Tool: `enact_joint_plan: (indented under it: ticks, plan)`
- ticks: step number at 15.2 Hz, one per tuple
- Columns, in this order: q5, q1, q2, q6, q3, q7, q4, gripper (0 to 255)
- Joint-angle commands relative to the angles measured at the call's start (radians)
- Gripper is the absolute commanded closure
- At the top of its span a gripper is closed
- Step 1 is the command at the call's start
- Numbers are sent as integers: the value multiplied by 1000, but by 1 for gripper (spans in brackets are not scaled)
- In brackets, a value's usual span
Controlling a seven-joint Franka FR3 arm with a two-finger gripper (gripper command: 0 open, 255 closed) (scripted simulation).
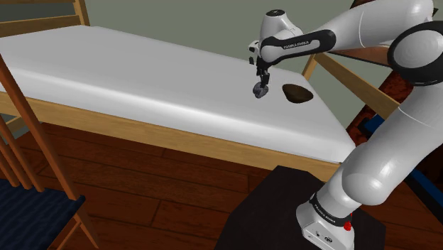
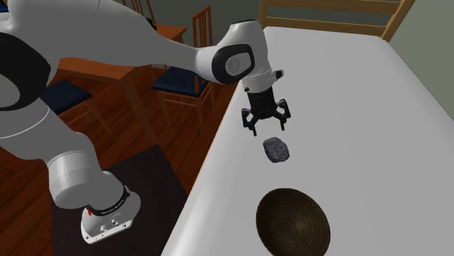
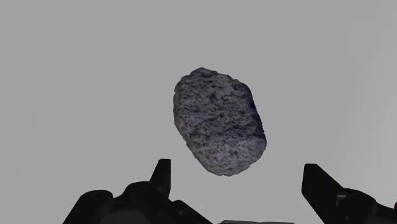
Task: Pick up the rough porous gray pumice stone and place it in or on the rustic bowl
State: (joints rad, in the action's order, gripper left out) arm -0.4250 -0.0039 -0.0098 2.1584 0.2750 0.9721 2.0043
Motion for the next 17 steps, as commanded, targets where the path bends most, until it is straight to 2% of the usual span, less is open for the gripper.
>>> enact_joint_plan:
  ticks: [1, 7, 14, 15, 17]
  plan:
    - [-1, -4, 25, 29, 4, 8, -3, 0]
    - [-2, -18, 66, 97, 16, 8, 20, 0]
    - [-2, -18, 66, 97, 16, 8, 19, 0]
    - [-2, -18, 66, 97, 16, 8, 19, 255]
    - [-2, -18, 67, 97, 16, 8, 19, 255]
